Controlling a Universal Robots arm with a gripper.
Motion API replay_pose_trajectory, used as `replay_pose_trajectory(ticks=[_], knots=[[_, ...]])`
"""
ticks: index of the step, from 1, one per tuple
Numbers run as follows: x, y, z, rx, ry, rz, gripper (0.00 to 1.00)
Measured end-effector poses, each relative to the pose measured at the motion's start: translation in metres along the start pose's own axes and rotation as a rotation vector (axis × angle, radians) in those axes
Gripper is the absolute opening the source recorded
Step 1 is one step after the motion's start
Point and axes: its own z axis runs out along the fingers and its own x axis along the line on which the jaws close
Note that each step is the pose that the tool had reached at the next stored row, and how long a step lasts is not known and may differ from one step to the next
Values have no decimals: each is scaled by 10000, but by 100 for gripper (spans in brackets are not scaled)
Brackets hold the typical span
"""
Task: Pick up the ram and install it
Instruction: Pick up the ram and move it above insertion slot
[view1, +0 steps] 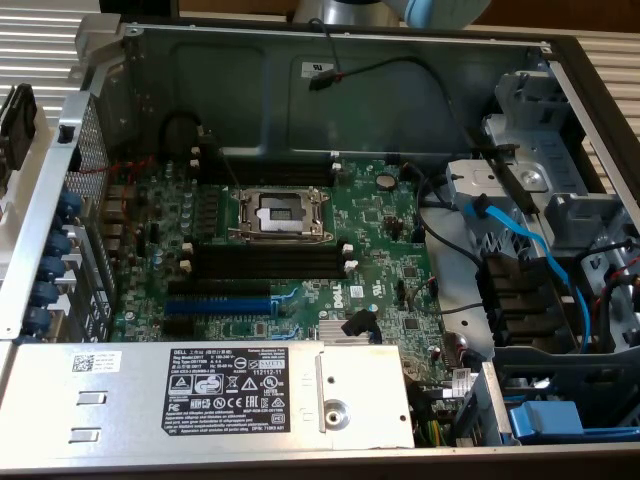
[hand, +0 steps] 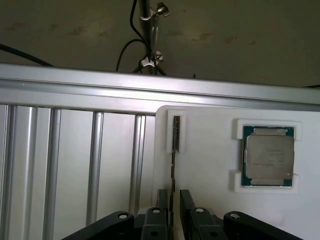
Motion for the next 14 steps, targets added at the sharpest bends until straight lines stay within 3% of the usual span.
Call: replay_pose_trajectory(ticks=[4,5,7,14], knots=[[0,0,0,0,0,0,22],[0,0,0,0,1,1,16],[0,0,0,0,0,0,12],[0,0,0,0,0,0,12]])
